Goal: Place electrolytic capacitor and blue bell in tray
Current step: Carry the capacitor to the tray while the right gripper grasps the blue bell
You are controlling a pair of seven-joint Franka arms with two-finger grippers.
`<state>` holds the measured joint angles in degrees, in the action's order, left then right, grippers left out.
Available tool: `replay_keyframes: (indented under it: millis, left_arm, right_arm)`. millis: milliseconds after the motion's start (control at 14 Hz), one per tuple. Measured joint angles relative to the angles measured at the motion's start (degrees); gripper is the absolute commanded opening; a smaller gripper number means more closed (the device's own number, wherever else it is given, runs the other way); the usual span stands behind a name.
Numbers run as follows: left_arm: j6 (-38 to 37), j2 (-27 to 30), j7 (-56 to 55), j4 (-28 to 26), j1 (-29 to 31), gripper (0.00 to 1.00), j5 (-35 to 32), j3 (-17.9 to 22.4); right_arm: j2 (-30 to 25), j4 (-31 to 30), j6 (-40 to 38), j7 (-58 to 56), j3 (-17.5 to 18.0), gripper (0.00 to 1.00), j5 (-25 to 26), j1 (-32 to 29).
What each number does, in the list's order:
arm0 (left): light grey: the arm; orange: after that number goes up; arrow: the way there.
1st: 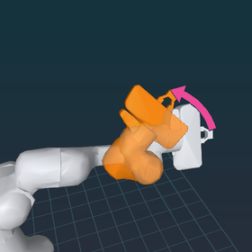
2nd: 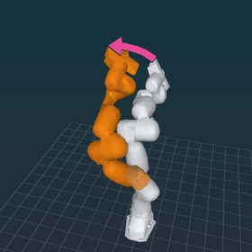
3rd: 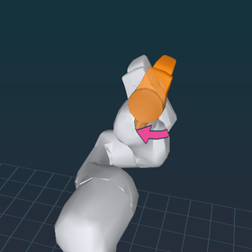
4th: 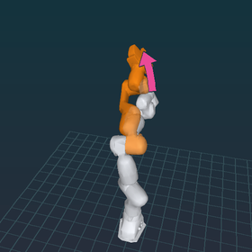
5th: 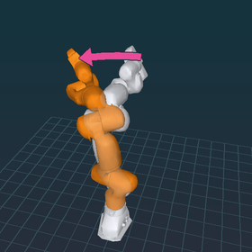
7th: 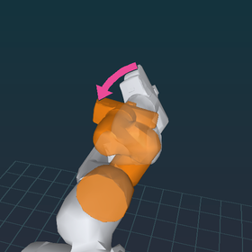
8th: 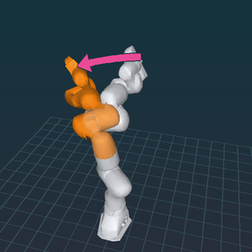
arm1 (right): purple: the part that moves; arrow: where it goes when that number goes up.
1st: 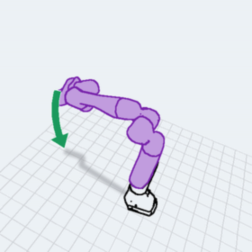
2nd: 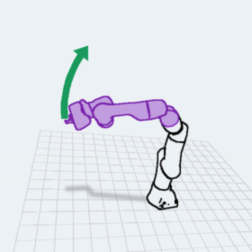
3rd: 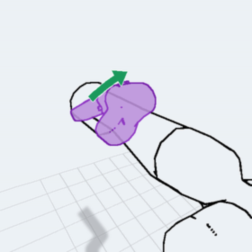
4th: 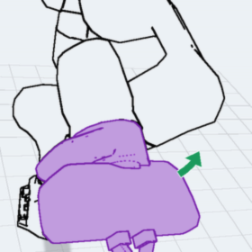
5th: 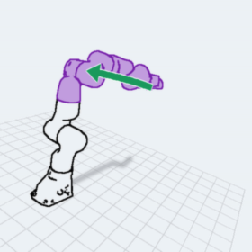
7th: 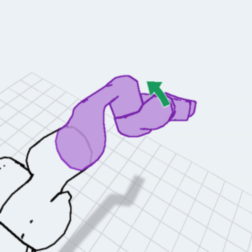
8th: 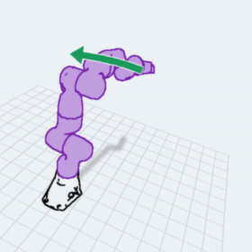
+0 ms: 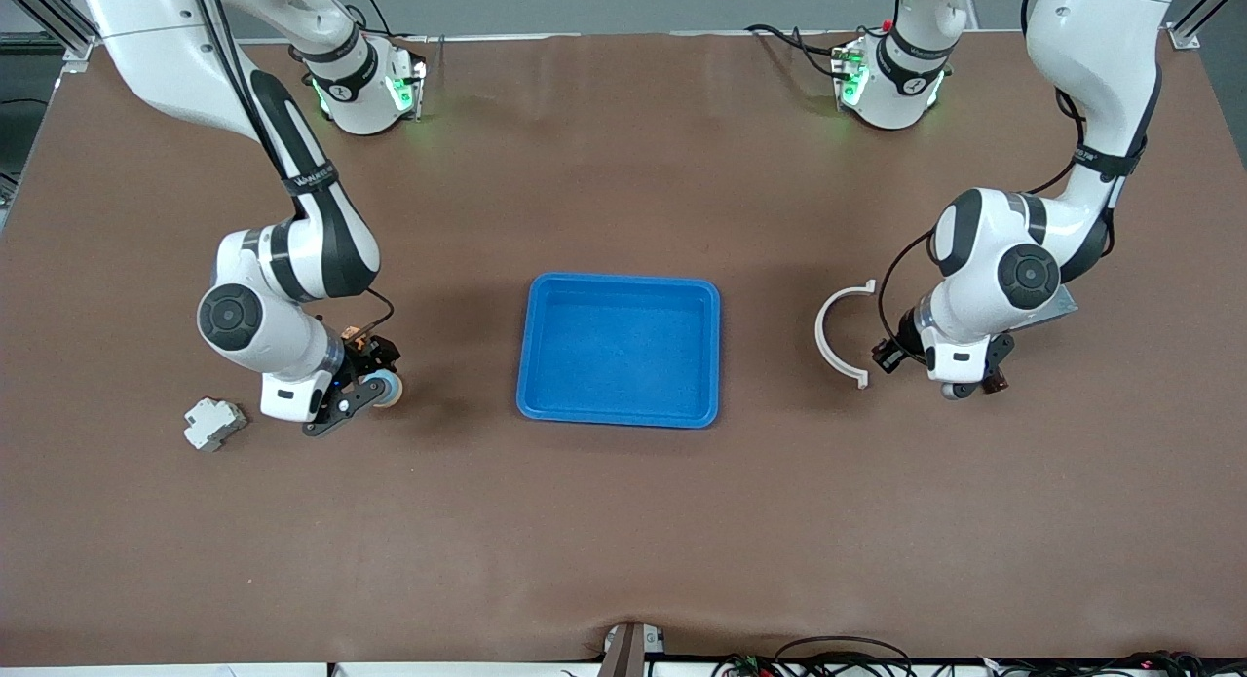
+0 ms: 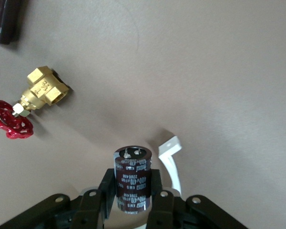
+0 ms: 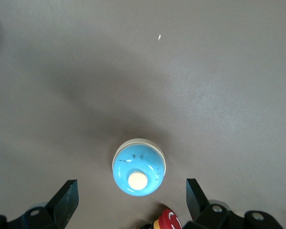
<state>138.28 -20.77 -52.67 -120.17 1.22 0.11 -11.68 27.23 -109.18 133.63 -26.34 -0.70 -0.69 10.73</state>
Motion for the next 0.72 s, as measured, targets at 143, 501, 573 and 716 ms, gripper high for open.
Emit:
replay_keyframes:
  millis: [143, 501, 573, 716]
  left_arm:
    - [-1.54, 0.00, -0.65, 1.49, -0.27, 0.00, 0.00, -0.09]
    - [-4.66, -0.01, -11.28, 5.36, -6.01, 0.00, 0.04, -0.30]
    - [-5.72, -0.01, -14.63, 6.39, -7.80, 0.00, 0.05, -0.38]
    - [-7.69, -0.11, -21.82, 8.72, -11.73, 0.00, 0.06, -0.49]
  right_arm:
    - [0.95, -0.02, 0.51, -1.45, 0.00, 1.00, 0.84, 0.00]
    - [2.44, -0.61, 2.14, -3.70, 0.00, 1.00, 0.94, 0.00]
    - [2.67, -1.13, 3.22, -4.12, 0.01, 1.00, 0.94, 0.00]
    - [3.35, -1.86, 4.67, -4.75, 0.01, 1.00, 0.95, 0.00]
